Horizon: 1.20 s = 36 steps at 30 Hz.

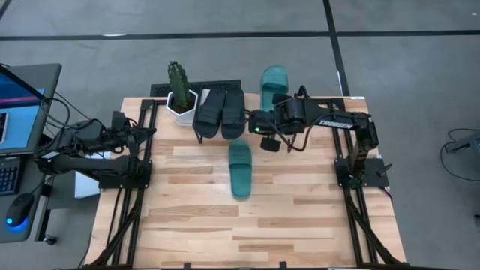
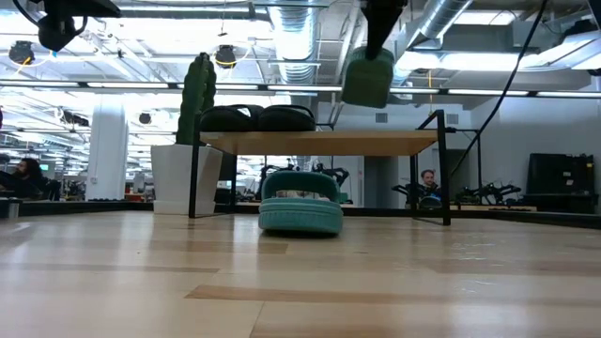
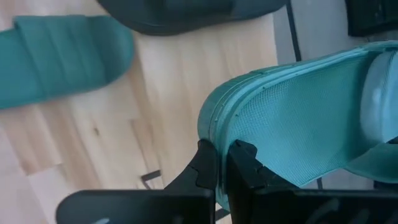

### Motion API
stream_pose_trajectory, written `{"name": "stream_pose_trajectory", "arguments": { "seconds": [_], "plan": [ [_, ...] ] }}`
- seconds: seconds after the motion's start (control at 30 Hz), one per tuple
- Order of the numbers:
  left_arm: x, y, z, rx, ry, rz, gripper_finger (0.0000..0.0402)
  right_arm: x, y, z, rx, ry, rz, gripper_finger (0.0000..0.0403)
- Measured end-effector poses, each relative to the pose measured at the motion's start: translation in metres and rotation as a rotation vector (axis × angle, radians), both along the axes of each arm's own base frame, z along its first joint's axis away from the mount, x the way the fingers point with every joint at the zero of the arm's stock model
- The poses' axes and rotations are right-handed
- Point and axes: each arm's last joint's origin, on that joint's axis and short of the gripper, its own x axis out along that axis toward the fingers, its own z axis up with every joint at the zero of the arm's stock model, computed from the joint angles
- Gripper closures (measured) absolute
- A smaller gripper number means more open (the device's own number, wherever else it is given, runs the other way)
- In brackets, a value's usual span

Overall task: Pick and place slides into the shelf
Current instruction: Put the right blue slides on the shelf

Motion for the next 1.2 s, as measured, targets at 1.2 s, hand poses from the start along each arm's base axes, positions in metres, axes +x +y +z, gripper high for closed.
{"name": "stream_pose_trajectory", "arguments": {
  "seconds": [1.2],
  "plan": [
    [0.000,0.000,0.000,-0.015,-0.002,-0.004,0.0401,0.051,-0.019,-0.068,0.038,0.188,0.034,0.0402]
  ]
}}
